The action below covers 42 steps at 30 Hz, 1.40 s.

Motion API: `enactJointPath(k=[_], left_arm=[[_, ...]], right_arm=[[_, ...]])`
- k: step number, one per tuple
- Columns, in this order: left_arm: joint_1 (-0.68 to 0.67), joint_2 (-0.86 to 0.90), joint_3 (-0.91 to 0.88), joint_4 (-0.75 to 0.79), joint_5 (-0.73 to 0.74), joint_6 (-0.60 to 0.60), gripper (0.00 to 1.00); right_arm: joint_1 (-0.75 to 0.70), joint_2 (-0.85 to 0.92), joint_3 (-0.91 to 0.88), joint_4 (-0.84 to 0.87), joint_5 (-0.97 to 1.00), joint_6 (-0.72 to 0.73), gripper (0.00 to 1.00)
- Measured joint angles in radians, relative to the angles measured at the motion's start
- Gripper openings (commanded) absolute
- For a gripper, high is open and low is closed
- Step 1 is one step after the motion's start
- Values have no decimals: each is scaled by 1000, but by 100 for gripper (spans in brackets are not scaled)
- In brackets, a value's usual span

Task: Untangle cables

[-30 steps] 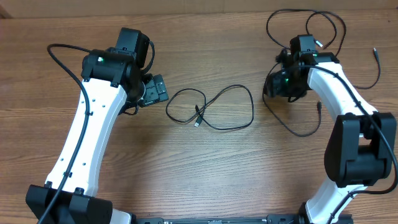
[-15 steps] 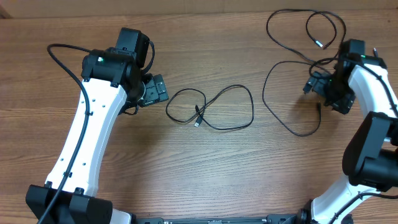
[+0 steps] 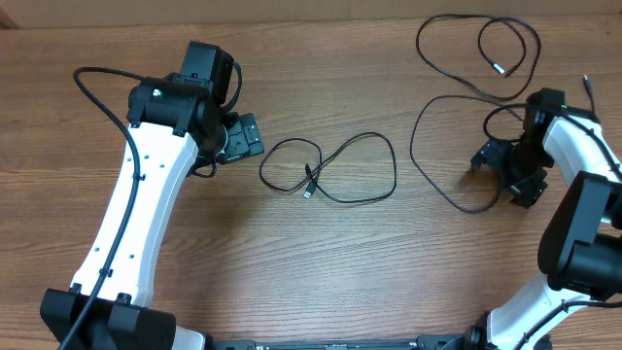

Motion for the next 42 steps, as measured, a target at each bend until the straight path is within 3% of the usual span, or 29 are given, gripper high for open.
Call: enactJointPath(k=[2,9,12,22,28,31,33,39,42], left_arm=[[0,0,0,0,0,0,100],[0,0,0,1,0,0,99],[0,0,0,1,0,0,99],[0,0,0,1,0,0,100],[0,0,0,0,0,0,100],[0,0,0,0,0,0,100],[0,0,0,0,0,0,100],[0,0,0,0,0,0,100],[0,0,0,-2,0,0,100]], right_arm=[[0,0,-20,13,-5,23,73],[2,0,-64,23,-11,95,71],[9,0,-69,23,-13,109,62],[47,-22,-122,56,-29,232,66],[55,-44,-154,90,-29,314,49],[55,-46,-156,97,-31,334,27],[55,-47,-157,105,-33,343,19],[49,-47,-156,122,-45,350,4],[38,-41,-138,104,-36,344,4]])
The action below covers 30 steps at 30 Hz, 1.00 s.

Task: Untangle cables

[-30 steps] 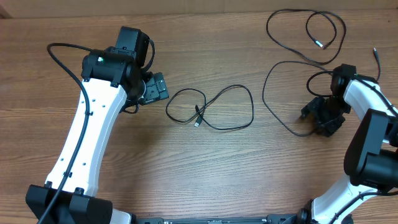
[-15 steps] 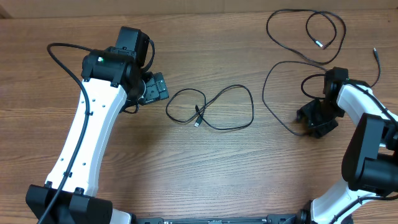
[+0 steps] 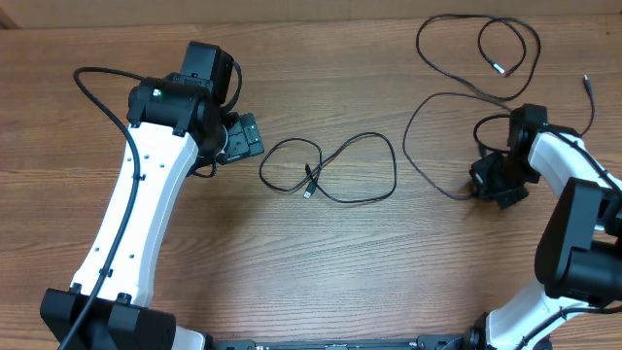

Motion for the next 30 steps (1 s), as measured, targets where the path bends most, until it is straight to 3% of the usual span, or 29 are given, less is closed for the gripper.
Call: enactJointPath(k=[10,17,27,29,30], left_arm=[[0,0,0,-2,0,0,99],[0,0,0,-2,0,0,100],[0,0,0,-2,0,0,99],[0,0,0,-2,0,0,99],[0,0,0,-2,0,0,100]], right_arm=[[-31,26,177,4,39,-278,4],[-31,26,181,163,48,-594,4],[-32,26,181,394,49,-763,4],[-32,26,181,401,49,-780,13],[-32,26,181,404,49,-788,25]])
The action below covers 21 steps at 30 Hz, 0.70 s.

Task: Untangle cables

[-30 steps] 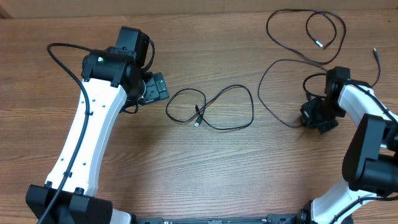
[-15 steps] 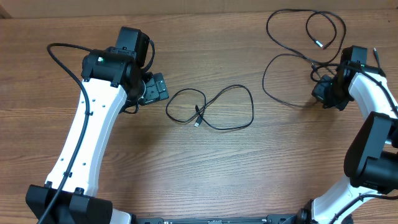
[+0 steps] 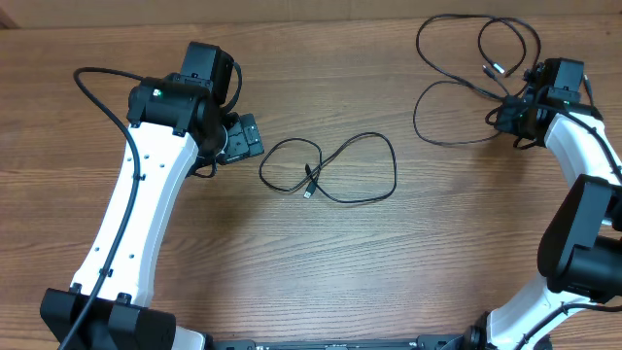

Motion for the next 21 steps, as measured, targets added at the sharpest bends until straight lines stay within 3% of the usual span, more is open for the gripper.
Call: enactJointPath(k=[2,3,5,10,18,21], left_arm=[[0,0,0,0,0,0,100],[0,0,0,0,0,0,99],[0,0,0,0,0,0,100],[0,0,0,0,0,0,100],[0,0,0,0,0,0,99],[0,0,0,1,0,0,100]], right_arm=[[0,0,0,3,-1,-12,72],[0,0,0,5,-1,-10,84],[0,0,0,6,1,-13,95],[0,0,0,6,-15,-18,100],[26,0,0,1,-218,-16,84],[67,0,0,1,-286,5,84]])
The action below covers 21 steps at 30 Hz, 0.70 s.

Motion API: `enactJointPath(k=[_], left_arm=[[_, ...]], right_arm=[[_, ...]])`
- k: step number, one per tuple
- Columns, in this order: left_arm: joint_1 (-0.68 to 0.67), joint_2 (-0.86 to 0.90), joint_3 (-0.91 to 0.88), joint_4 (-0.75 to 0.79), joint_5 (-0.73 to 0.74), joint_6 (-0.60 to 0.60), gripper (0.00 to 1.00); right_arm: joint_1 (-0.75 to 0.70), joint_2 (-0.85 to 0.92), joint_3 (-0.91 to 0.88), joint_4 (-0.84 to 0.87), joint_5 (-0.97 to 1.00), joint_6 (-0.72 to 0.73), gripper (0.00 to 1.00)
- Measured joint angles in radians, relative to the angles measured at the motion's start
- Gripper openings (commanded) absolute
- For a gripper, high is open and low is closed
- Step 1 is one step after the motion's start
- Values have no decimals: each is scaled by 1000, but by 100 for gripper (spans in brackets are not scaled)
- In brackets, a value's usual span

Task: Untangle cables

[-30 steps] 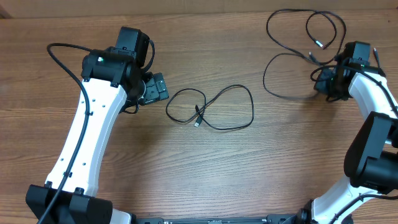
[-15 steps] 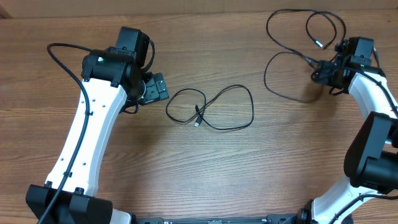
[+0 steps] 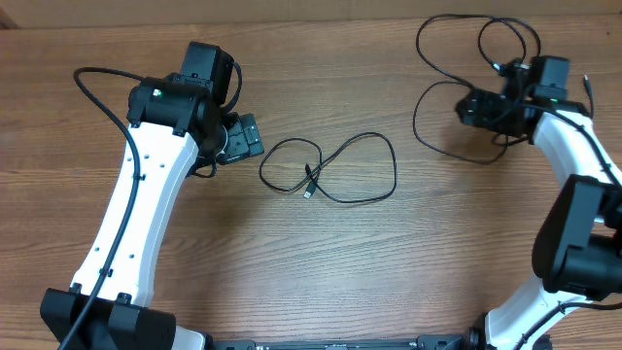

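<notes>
A thin black cable (image 3: 362, 142) lies in a loose figure-eight at the table's middle, its plug end (image 3: 308, 191) inside the left loop. A second, longer black cable (image 3: 424, 60) sprawls in crossing loops at the far right, with one loop (image 3: 420, 122) hanging down toward the middle. My right gripper (image 3: 465, 105) points left among those loops and looks shut on this cable, though the grip itself is tiny. My left gripper (image 3: 259, 136) rests just left of the middle cable, open and holding nothing.
The brown wooden table (image 3: 321, 272) fills the overhead view. A thick black supply cable (image 3: 97, 92) arcs over the left arm. Another thin lead (image 3: 589, 86) pokes out by the right arm near the right edge.
My right gripper has shifted left, from beside the far-right loops to over the hanging loop. That loop now sags lower and further right. The left arm and the middle cable are unchanged.
My right gripper first stood low on the right by the bottom of the long cable's big loop. Then it sat slightly lower and further left, the loop drawn with it. Later it was up by the far loops, the loop shortened, and now it points left there.
</notes>
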Motion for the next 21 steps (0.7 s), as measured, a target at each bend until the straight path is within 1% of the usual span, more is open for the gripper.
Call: enactJointPath(k=[4,8,9,11,13,14,17,21], left_arm=[[0,0,0,0,0,0,100],[0,0,0,-1,0,0,100],[0,0,0,-3,0,0,100],[0,0,0,-5,0,0,100],[0,0,0,-5,0,0,99],[0,0,0,-5,0,0,100],[0,0,0,-12,0,0,100],[0,0,0,-13,0,0,100]], right_arm=[[92,0,-2,23,-12,21,84],[208,12,-2,44,68,30,83],[234,20,-2,48,89,31,82],[279,40,-2,61,130,32,75],[317,66,-2,77,175,34,68],[328,77,-2,82,192,35,62],[345,118,-2,107,249,36,62],[342,145,-2,112,272,35,62]])
